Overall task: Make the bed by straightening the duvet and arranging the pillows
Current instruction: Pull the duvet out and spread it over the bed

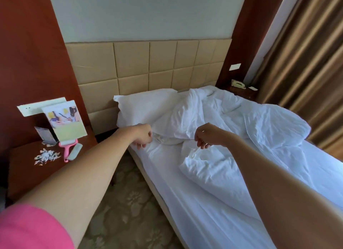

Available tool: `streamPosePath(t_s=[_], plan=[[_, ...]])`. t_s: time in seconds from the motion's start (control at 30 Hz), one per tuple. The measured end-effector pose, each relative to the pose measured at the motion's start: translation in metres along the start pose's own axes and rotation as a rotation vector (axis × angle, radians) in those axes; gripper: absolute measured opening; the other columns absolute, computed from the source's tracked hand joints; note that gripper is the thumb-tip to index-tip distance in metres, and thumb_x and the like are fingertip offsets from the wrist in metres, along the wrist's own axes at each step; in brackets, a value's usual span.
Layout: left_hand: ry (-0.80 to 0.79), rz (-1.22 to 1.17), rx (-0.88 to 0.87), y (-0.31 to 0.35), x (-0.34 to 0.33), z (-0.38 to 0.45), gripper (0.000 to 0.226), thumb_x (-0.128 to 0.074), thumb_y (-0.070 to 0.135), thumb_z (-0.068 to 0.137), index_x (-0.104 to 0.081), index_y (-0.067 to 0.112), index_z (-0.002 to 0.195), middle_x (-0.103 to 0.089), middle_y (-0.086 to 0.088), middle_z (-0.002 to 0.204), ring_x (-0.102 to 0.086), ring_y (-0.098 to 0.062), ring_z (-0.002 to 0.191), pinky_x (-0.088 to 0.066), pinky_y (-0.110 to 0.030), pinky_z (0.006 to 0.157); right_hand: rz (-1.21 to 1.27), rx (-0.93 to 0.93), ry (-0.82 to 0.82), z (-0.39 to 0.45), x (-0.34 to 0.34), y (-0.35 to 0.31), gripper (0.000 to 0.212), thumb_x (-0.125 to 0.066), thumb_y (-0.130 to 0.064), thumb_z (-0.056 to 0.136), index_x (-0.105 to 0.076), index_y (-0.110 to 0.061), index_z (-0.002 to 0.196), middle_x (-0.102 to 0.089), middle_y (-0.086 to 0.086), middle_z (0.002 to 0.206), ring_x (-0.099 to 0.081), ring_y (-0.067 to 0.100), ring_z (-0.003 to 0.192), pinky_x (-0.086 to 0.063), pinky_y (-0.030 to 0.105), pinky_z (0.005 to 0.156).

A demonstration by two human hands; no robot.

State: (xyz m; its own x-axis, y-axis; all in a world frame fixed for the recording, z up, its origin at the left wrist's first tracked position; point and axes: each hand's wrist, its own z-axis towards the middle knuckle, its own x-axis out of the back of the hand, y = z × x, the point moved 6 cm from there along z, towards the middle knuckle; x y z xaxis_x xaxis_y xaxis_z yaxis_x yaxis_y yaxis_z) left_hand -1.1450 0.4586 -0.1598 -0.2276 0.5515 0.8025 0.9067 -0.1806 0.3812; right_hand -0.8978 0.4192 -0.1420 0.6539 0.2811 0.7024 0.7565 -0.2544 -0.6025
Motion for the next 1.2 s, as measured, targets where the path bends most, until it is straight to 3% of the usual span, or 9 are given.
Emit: streamPosePath(t_s=[0.13, 0.27, 0.53, 0.8, 1.03, 1.13, 1.2], plan=[[-0.063, 0.031, -0.071, 0.002, 0.005, 0.043, 0.015, -0.046, 0.016, 0.097, -0.06, 0.011, 0.095, -0.068, -0.007, 0.082, -0.063, -0.02, 0.064, -0.051, -0.031, 0.066, -0.005, -0.099, 0.038, 0.028, 0.006, 0.004, 0.026, -0.041, -0.005, 0.095, -0.065, -0.004, 0.084, -0.069, 0.012, 0.075, -0.064, 0.019, 0.06, -0.05, 0.023, 0.055], [-0.133, 0.073, -0.102, -0.008, 0.016, 0.088, 0.02, -0.046, 0.017, 0.098, -0.061, 0.006, 0.104, -0.069, -0.008, 0.085, -0.062, -0.019, 0.064, -0.048, -0.03, 0.063, 0.013, -0.141, 0.066, 0.064, 0.006, 0.01, 0.027, -0.043, -0.006, 0.095, -0.066, -0.005, 0.081, -0.069, 0.008, 0.071, -0.064, 0.017, 0.057, -0.05, 0.023, 0.055], [-0.164, 0.131, -0.115, -0.026, 0.063, 0.191, 0.016, -0.051, 0.02, 0.097, -0.06, 0.007, 0.1, -0.069, -0.009, 0.087, -0.062, -0.018, 0.063, -0.046, -0.027, 0.059, 0.041, -0.216, 0.081, 0.19, 0.032, 0.019, 0.022, -0.043, 0.0, 0.092, -0.061, 0.0, 0.079, -0.066, 0.017, 0.075, -0.059, 0.023, 0.057, -0.05, 0.023, 0.052], [-0.135, 0.207, 0.032, -0.065, 0.135, 0.323, 0.019, -0.044, 0.013, 0.094, -0.059, 0.006, 0.103, -0.07, -0.014, 0.094, -0.061, -0.021, 0.063, -0.046, -0.029, 0.06, 0.047, -0.187, -0.082, 0.355, 0.031, 0.005, 0.023, -0.042, -0.003, 0.094, -0.062, -0.003, 0.084, -0.069, 0.014, 0.079, -0.064, 0.023, 0.065, -0.048, 0.024, 0.055], [-0.183, 0.245, -0.057, -0.026, 0.14, 0.434, 0.019, -0.04, 0.008, 0.092, -0.058, 0.011, 0.095, -0.068, -0.018, 0.097, -0.062, -0.025, 0.069, -0.053, -0.034, 0.074, 0.072, -0.316, -0.007, 0.423, 0.069, 0.069, 0.022, -0.044, -0.007, 0.095, -0.066, -0.006, 0.088, -0.073, 0.009, 0.077, -0.066, 0.015, 0.061, -0.05, 0.021, 0.054], [-0.225, 0.29, -0.134, -0.005, 0.124, 0.483, 0.014, -0.041, 0.012, 0.091, -0.053, 0.016, 0.085, -0.066, -0.015, 0.097, -0.065, -0.028, 0.078, -0.052, -0.036, 0.074, 0.123, -0.374, 0.082, 0.45, 0.071, 0.106, 0.017, -0.05, -0.014, 0.091, -0.066, -0.01, 0.09, -0.076, 0.013, 0.085, -0.069, 0.019, 0.067, -0.051, 0.023, 0.055], [-0.23, 0.324, -0.185, 0.008, 0.111, 0.515, 0.012, -0.043, 0.02, 0.095, -0.052, 0.014, 0.097, -0.058, -0.008, 0.101, -0.059, -0.028, 0.089, -0.045, -0.035, 0.073, 0.148, -0.421, 0.122, 0.471, 0.06, 0.126, 0.008, -0.06, -0.024, 0.09, -0.064, -0.016, 0.089, -0.074, 0.011, 0.097, -0.069, 0.023, 0.081, -0.05, 0.026, 0.063]])
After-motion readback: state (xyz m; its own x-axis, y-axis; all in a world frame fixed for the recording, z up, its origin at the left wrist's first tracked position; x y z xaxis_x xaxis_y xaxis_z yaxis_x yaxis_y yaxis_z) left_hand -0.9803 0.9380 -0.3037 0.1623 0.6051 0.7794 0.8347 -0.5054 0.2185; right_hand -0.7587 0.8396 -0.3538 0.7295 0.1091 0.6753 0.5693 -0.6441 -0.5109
